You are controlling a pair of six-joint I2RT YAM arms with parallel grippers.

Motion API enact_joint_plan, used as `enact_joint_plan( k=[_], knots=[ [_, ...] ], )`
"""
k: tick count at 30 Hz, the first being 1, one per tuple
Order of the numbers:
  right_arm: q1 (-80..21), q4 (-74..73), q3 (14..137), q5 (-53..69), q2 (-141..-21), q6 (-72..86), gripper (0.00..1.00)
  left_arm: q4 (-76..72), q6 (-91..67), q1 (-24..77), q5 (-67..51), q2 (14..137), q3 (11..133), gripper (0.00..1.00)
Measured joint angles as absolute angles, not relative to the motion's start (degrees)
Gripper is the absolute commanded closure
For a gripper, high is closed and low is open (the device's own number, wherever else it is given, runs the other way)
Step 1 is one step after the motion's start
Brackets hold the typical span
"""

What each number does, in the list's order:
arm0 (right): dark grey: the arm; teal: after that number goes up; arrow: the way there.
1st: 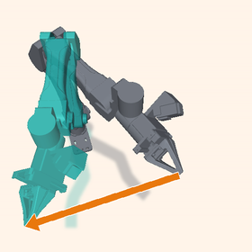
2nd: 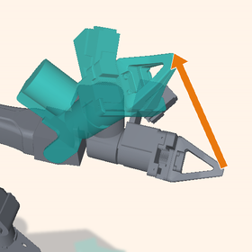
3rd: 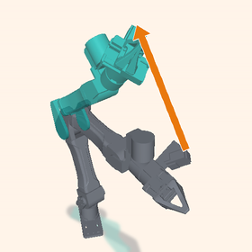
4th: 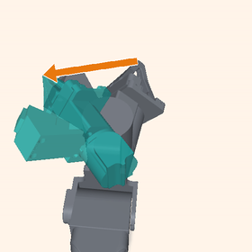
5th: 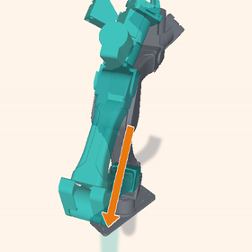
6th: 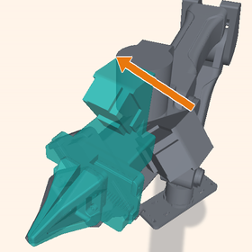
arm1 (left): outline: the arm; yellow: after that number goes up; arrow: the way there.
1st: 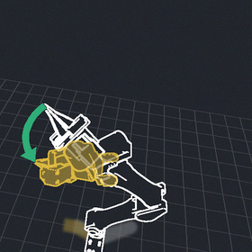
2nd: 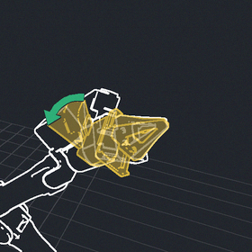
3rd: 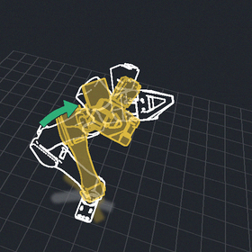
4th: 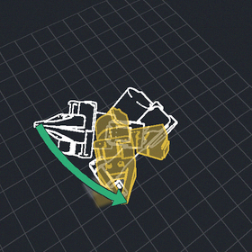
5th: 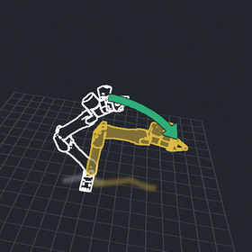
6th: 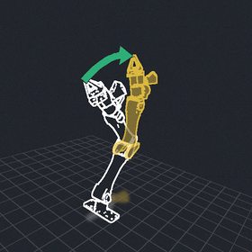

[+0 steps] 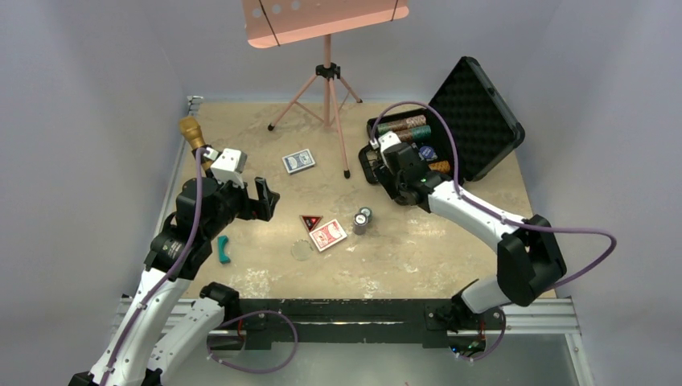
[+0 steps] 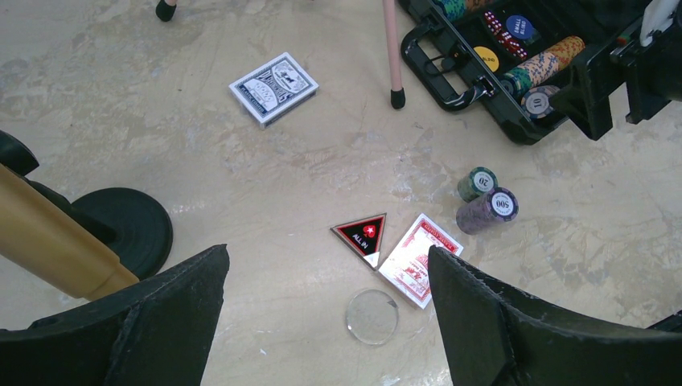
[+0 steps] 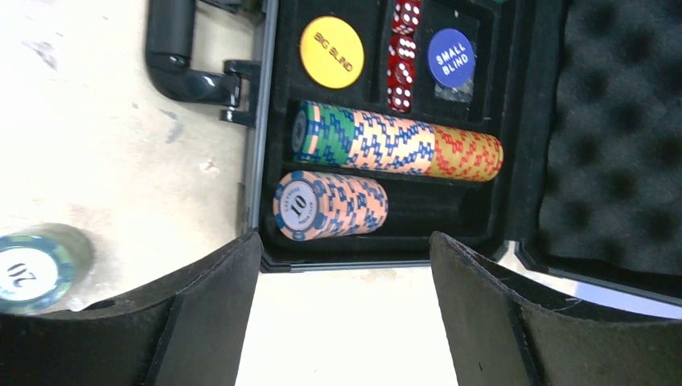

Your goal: Pack up texas hold em set

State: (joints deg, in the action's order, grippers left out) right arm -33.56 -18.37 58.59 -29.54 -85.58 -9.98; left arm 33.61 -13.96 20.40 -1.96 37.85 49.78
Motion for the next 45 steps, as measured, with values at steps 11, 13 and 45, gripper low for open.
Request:
enact_joint_plan(
  k=[11,13,45],
  knots=[
    [-28.56,-18.94,59.61,-21.45,-87.61,-3.31,0.21,33.61,-13.96,20.40,-1.96,37.76,49.78,0.03],
    [-27.99,-19.25,60.23,-21.34,-89.06,-2.55,0.21,33.61,-13.96,20.40,-1.96,37.74,49.76,0.03],
    [-16.36,-23.66,63.99,-34.37,-98.83,3.11,0.22,33.63,-13.98,20.40,-1.96,37.45,49.76,0.03]
  ],
)
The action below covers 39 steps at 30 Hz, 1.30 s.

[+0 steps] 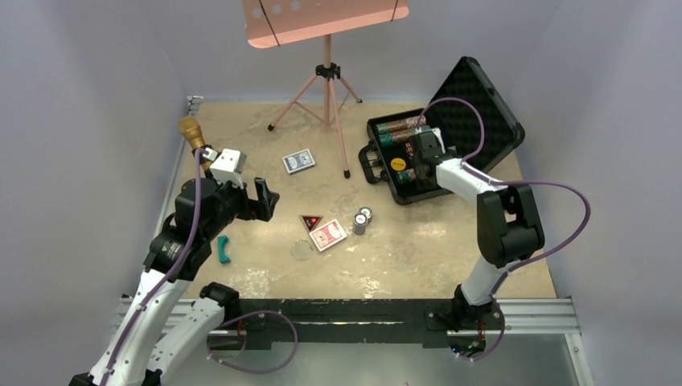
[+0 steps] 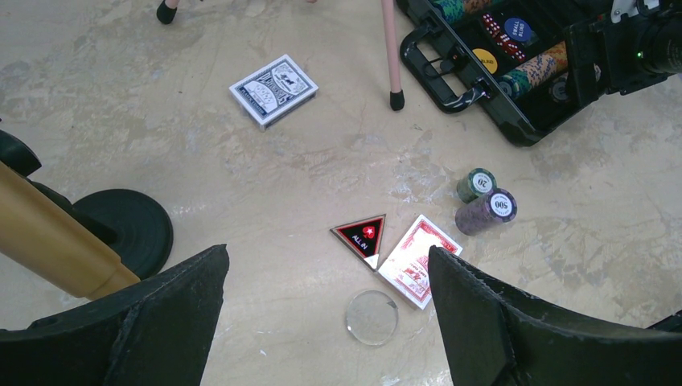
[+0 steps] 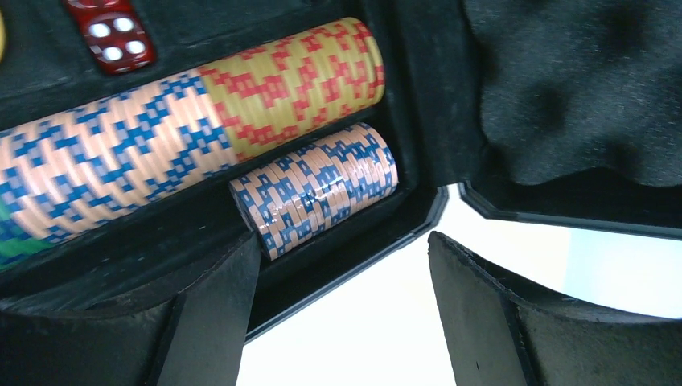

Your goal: Pack up texas hold em set

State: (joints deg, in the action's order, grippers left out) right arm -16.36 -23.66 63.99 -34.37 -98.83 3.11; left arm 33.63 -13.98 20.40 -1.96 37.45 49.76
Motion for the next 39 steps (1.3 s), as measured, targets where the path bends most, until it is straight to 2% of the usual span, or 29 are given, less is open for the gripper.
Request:
enact_joint_plan(
  k=[7,19,26,31,35,39],
  knots=[
    [-15.77,-23.73,64.07,-38.52,-99.42,3.03,0.22,33.63,-13.96,20.40,-2.00,37.50,49.76,0.03],
    [-15.40,-23.81,63.86,-35.90,-96.64,2.46,0.19,33.61,-13.96,20.40,-2.59,37.47,49.76,0.03],
    [-14.94,-23.31,61.32,-25.12,-78.65,2.98,0.22,33.50,-13.91,20.40,-3.18,37.50,49.34,0.03],
    [-15.05,-23.81,59.81,-12.71,-67.02,6.68,0.23,33.52,-13.91,20.40,-3.22,37.50,48.99,0.03],
    [-16.32,-25.50,58.61,-4.14,-63.13,11.00,0.23,33.52,-13.91,20.40,-3.22,37.50,48.97,0.03],
    [-22.74,-26.28,55.59,1.04,-62.48,15.33,0.23,33.52,-13.91,20.40,-3.22,37.50,48.97,0.02]
  ],
)
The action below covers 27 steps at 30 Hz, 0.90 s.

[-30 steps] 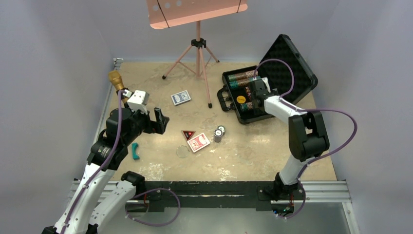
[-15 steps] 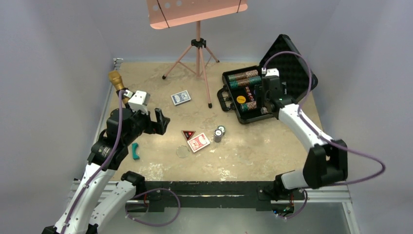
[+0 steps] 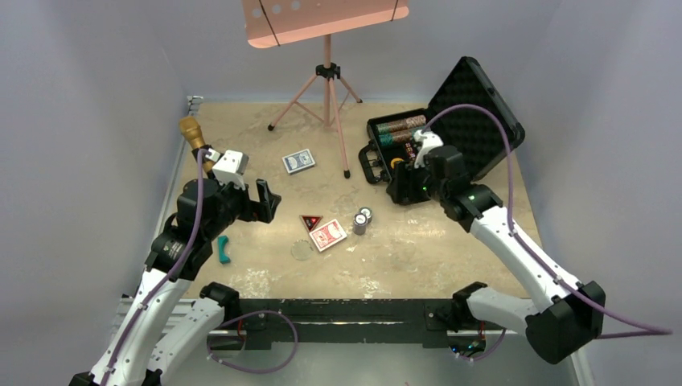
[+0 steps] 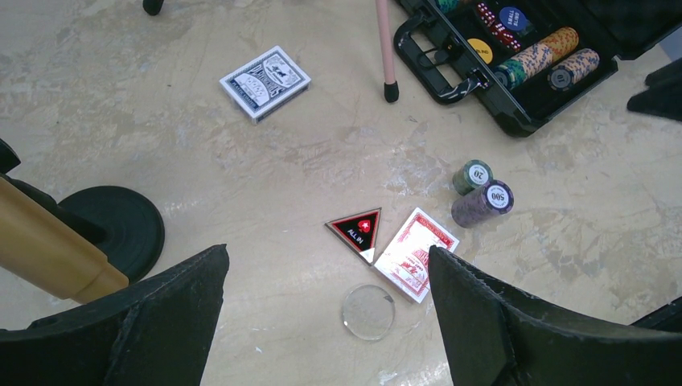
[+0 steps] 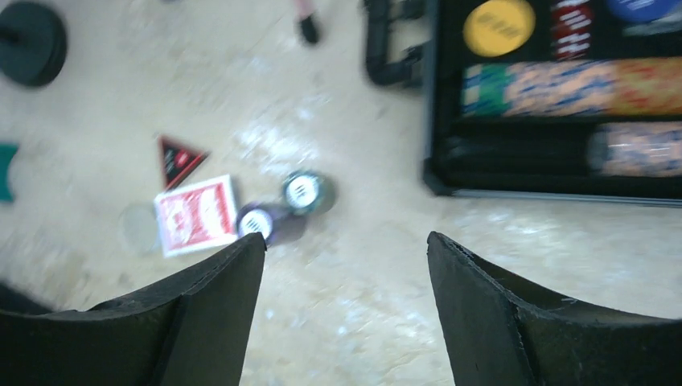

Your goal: Pack up texas hold em set

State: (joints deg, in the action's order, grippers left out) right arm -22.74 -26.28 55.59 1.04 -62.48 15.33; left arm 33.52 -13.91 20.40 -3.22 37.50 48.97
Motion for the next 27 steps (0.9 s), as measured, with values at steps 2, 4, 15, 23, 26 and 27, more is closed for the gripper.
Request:
enact_joint_plan(
  k=[2,4,15,23,26,27],
  knots=[
    [-27.24,-26.61,54.52,3.09,-63.51,16.99,0.23,33.52,-13.91,20.40,-3.22,37.50,48.95,0.02],
    [-31.16,-26.59,54.11,4.21,-65.12,18.17,0.23,33.52,-13.91,20.40,-3.22,37.50,48.95,0.02],
    [-42.63,-25.02,54.04,2.72,-76.75,21.74,0.25,33.52,-13.91,20.40,-3.20,37.34,48.95,0.02],
    [-46.85,-24.84,54.98,-3.84,-83.40,22.59,0.27,33.52,-13.91,20.40,-3.16,37.17,48.93,0.02],
    [-48.60,-24.80,56.10,-6.76,-85.45,22.94,0.28,33.52,-13.91,20.40,-3.14,37.15,48.93,0.02],
    [-49.10,-24.80,56.40,-7.66,-85.97,23.05,0.28,33.52,-13.91,20.40,-3.11,37.17,48.93,0.02]
  ],
)
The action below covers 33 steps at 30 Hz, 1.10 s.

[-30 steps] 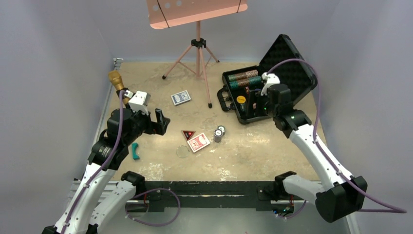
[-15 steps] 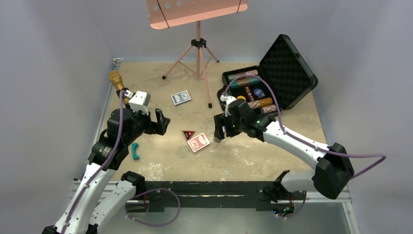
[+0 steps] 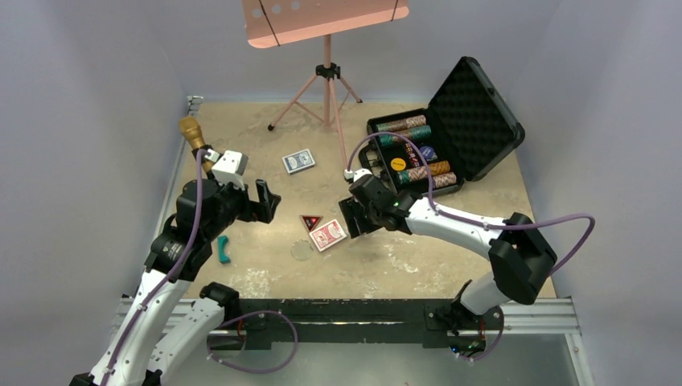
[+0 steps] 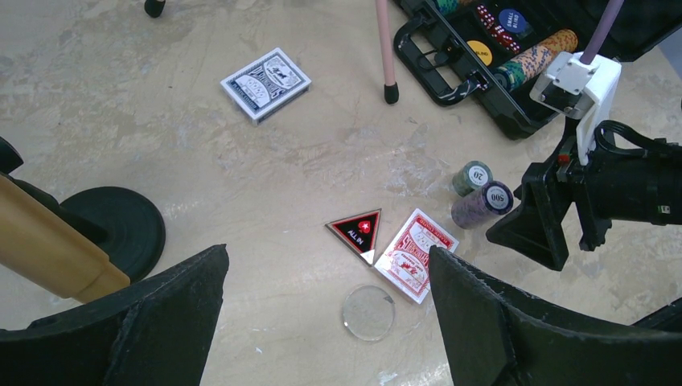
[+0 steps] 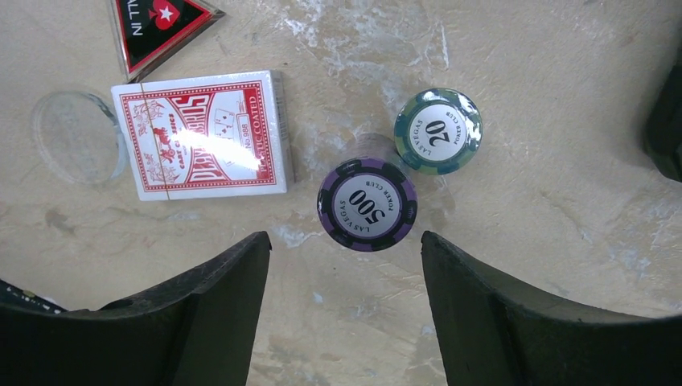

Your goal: Pack up texas hold em set

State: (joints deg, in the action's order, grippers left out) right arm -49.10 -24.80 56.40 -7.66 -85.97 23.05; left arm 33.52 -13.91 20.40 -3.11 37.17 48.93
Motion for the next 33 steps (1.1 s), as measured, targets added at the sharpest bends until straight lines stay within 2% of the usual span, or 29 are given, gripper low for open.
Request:
enact_joint_plan(
  k=[8,15,17,20,24,33],
  knots=[
    [-51.07,-24.75,57.84,-14.76,-88.73,24.23,0.33,33.52,-13.91,20.40,-2.92,37.17,48.93,0.02],
    [-51.42,-24.43,58.70,-17.61,-91.59,24.47,0.42,33.52,-13.91,20.40,-2.74,37.17,48.93,0.02],
    [-51.66,-24.29,58.87,-17.91,-92.14,24.40,0.48,33.52,-13.91,20.40,-2.74,37.17,48.93,0.02],
    [-52.05,-23.97,59.13,-18.35,-92.73,24.29,0.66,33.52,-13.91,20.40,-2.74,37.17,48.93,0.02],
    [-52.23,-24.08,59.90,-18.57,-93.34,24.01,1.00,33.52,-13.91,20.40,-2.72,37.17,48.93,0.02],
    [-54.00,-28.14,62.41,-18.65,-91.00,21.43,1.00,33.52,-13.91,20.40,-2.35,37.21,48.93,0.02]
  ],
)
